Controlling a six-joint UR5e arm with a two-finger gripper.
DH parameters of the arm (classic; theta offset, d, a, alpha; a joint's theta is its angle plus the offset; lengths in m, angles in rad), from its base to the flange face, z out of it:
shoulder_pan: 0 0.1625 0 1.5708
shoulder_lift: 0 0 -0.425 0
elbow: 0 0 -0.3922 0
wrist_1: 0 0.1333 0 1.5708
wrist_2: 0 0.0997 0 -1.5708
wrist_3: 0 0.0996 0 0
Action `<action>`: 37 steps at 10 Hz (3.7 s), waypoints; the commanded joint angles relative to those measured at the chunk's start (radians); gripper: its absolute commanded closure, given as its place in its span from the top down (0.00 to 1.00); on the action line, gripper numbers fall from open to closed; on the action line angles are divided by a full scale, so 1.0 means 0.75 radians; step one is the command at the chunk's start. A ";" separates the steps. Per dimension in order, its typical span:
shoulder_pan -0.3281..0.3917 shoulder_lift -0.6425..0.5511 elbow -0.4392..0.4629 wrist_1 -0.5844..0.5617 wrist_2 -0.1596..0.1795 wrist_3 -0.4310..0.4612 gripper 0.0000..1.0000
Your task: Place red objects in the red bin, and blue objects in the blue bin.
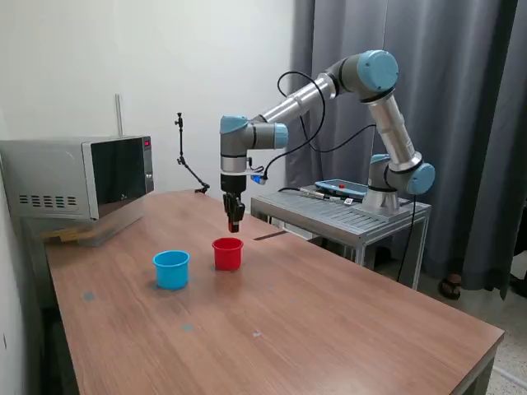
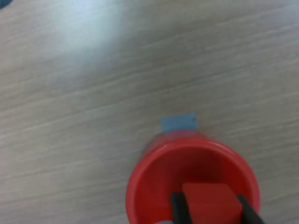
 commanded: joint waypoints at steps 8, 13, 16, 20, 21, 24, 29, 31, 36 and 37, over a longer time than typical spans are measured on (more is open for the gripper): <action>0.011 0.034 -0.030 0.002 -0.002 0.000 1.00; 0.062 -0.111 -0.075 0.239 0.000 -0.153 1.00; 0.121 -0.236 -0.181 0.461 0.000 -0.227 1.00; 0.162 -0.385 -0.241 0.625 0.084 -0.241 1.00; 0.164 -0.428 -0.239 0.697 0.082 -0.245 1.00; 0.181 -0.570 -0.223 0.775 0.084 -0.251 1.00; 0.225 -0.780 -0.084 0.853 0.082 -0.233 1.00; 0.293 -0.825 -0.049 0.880 0.082 -0.243 1.00; 0.420 -0.913 0.031 0.973 0.080 -0.253 1.00; 0.424 -0.915 0.041 1.002 0.080 -0.257 1.00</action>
